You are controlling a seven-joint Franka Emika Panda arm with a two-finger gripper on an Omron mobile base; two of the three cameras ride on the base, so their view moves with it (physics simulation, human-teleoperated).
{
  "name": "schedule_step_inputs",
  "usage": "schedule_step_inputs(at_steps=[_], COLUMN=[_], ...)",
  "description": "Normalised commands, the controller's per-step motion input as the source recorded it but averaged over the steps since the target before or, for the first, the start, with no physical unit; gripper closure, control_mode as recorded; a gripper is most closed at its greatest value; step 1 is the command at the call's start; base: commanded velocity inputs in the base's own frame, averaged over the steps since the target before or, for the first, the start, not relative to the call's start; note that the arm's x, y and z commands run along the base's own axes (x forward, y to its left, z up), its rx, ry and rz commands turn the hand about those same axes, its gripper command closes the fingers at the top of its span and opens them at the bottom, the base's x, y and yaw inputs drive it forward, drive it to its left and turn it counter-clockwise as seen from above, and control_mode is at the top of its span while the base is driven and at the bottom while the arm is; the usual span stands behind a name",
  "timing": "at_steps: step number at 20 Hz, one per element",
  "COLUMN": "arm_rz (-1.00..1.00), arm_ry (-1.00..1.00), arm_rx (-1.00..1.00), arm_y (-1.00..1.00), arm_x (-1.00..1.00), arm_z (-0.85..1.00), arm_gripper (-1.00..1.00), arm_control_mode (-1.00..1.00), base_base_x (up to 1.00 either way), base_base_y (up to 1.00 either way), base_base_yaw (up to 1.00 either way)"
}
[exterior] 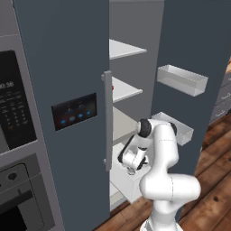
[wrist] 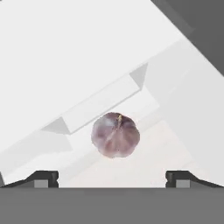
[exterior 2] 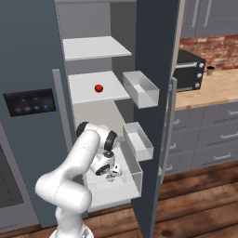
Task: Place the garlic and tomato inside the fridge drawer. Close the drawer after placing the vegetables.
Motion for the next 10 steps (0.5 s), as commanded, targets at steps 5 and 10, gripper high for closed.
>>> schedule_step_inputs(at_steps=[5, 10], arm_rz=[-0.06, -0.08], arm_ry=[-0.03, 0.03], arm_rx=[-0.12, -0.05], arm_y=[-0.13, -0.04], arm_x=[-0.31, -0.01], arm_z=[1.00, 1.00], arm_gripper=[-1.00, -1.00], arm_control_mode=[-1.00, -1.00], base_base_x=[0.00, 0.00], base_base_y=[0.00, 0.00], base_base_yaw=[0.00, 0.00])
